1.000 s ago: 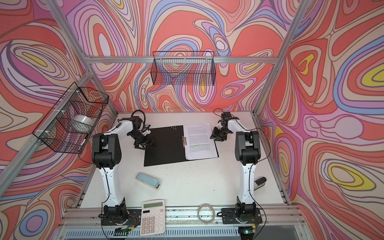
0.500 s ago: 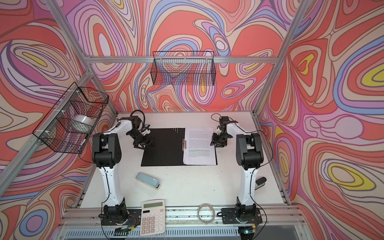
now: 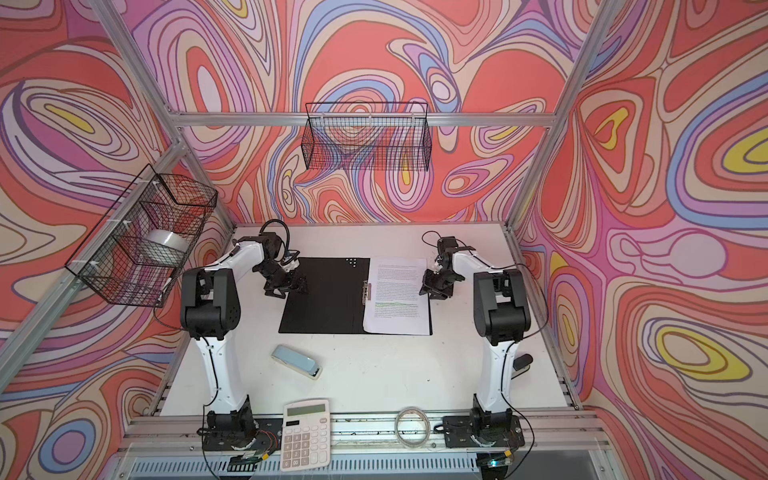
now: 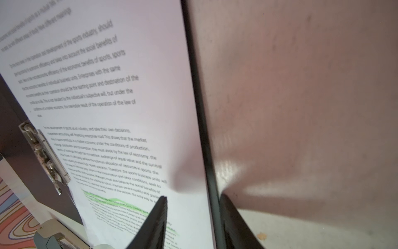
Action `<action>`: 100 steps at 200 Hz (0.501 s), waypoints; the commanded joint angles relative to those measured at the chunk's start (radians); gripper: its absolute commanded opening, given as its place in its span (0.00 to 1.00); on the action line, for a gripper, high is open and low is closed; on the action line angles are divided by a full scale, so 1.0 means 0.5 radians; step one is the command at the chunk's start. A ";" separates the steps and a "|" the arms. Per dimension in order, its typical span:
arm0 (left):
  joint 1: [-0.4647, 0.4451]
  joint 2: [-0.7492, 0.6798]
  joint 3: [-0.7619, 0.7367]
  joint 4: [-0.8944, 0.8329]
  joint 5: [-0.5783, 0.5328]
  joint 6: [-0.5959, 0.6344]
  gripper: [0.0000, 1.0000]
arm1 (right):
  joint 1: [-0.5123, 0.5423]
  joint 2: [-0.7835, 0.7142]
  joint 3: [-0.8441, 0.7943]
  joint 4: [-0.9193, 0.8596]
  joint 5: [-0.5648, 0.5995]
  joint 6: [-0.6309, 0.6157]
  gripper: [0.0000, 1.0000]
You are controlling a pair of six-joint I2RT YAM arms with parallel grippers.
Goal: Put the files into the folder
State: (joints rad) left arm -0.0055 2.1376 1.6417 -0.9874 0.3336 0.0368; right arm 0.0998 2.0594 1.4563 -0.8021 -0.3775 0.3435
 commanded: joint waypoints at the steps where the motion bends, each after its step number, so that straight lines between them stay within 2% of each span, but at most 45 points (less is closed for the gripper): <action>1: 0.008 -0.093 -0.042 0.004 -0.059 -0.029 0.93 | 0.020 0.035 -0.074 0.015 0.087 0.025 0.42; 26: 0.008 -0.036 -0.019 -0.050 -0.015 -0.021 0.93 | 0.021 0.042 -0.087 0.030 0.077 0.022 0.42; 100: 0.008 0.091 0.038 -0.126 0.371 -0.043 0.91 | 0.019 0.057 -0.096 0.018 0.052 -0.008 0.42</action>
State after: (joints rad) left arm 0.0029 2.1475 1.6436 -1.0073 0.4057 0.0242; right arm 0.0998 2.0506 1.4395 -0.7822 -0.3782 0.3496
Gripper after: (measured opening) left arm 0.912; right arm 0.422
